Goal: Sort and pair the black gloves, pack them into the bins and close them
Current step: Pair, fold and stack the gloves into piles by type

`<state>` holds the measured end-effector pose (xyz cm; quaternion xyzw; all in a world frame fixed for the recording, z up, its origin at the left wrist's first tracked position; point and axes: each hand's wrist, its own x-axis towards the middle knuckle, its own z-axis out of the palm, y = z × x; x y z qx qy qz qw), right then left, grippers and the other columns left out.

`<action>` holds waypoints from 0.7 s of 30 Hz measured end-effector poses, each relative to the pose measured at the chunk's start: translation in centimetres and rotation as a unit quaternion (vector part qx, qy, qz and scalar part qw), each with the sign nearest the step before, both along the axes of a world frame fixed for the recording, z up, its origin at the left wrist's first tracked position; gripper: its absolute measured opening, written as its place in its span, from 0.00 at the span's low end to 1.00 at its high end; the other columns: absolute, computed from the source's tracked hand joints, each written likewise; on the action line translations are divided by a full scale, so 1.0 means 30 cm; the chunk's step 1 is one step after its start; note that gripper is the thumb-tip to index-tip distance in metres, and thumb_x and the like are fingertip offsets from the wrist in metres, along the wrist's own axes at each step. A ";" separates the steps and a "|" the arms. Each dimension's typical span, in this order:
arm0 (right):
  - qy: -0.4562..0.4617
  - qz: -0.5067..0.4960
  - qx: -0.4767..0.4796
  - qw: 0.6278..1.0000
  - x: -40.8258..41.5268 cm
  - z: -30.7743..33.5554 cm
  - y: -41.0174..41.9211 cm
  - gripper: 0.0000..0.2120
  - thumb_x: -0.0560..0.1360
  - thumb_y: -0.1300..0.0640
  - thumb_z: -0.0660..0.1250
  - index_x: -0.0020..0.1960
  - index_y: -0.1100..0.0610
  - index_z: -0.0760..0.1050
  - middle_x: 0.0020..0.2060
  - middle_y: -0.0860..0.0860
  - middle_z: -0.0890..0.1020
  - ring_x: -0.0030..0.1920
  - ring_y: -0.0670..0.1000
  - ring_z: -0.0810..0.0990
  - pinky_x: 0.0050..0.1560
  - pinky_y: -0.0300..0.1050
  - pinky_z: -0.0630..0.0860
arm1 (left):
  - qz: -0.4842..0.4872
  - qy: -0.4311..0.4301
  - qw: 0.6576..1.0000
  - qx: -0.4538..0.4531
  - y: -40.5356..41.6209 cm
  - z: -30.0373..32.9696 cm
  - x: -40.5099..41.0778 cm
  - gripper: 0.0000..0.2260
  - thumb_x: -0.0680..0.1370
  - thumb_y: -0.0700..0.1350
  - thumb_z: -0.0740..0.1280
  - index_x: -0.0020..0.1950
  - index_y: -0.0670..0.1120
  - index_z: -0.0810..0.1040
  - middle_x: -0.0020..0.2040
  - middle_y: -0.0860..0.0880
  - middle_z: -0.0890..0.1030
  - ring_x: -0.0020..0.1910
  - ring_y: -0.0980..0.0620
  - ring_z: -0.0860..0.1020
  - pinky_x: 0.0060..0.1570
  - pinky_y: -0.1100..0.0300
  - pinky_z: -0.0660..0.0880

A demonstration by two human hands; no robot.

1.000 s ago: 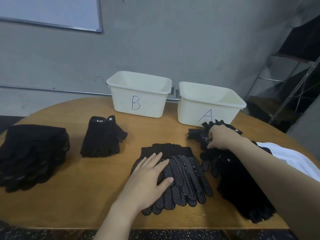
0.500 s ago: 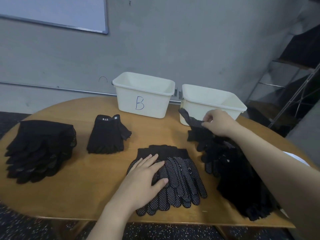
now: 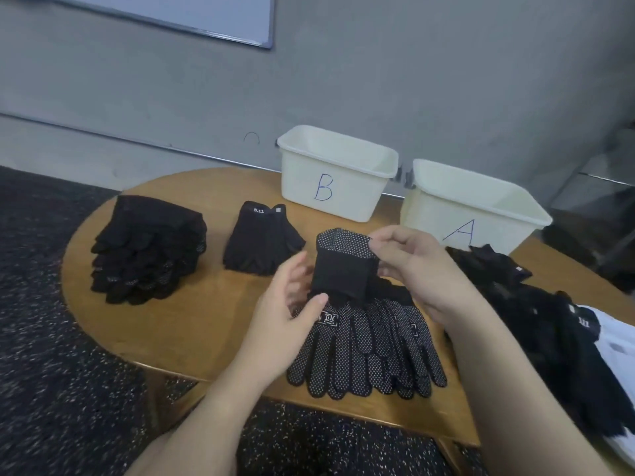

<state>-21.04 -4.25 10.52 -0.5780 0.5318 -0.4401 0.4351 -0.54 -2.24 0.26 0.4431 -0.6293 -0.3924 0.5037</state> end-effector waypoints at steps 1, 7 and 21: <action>-0.004 -0.003 -0.002 1.000 0.022 -0.034 0.013 0.04 0.82 0.59 0.68 0.50 0.56 0.82 0.45 0.60 0.86 0.45 0.55 0.82 0.58 0.55 0.79 | 0.007 -0.025 0.999 -0.020 0.001 -0.004 0.021 0.32 0.79 0.47 0.73 0.74 0.71 0.63 0.68 0.69 0.73 0.67 0.68 0.73 0.66 0.70 0.71; -0.151 -0.043 0.024 0.987 0.060 -0.175 0.046 0.06 0.82 0.61 0.66 0.55 0.60 0.81 0.44 0.53 0.87 0.45 0.49 0.85 0.51 0.45 0.81 | -0.002 -0.195 0.976 -0.093 -0.021 -0.037 0.110 0.32 0.76 0.45 0.77 0.75 0.65 0.70 0.58 0.66 0.77 0.59 0.59 0.76 0.57 0.72 0.71; 0.064 -0.060 -0.062 0.994 -0.020 -0.204 0.052 0.13 0.78 0.36 0.63 0.53 0.41 0.82 0.51 0.43 0.85 0.52 0.41 0.82 0.55 0.41 0.77 | 0.095 -0.104 0.972 -0.190 -0.030 0.061 0.009 0.04 0.82 0.38 0.68 0.53 0.43 0.83 0.52 0.48 0.80 0.53 0.54 0.78 0.53 0.67 0.73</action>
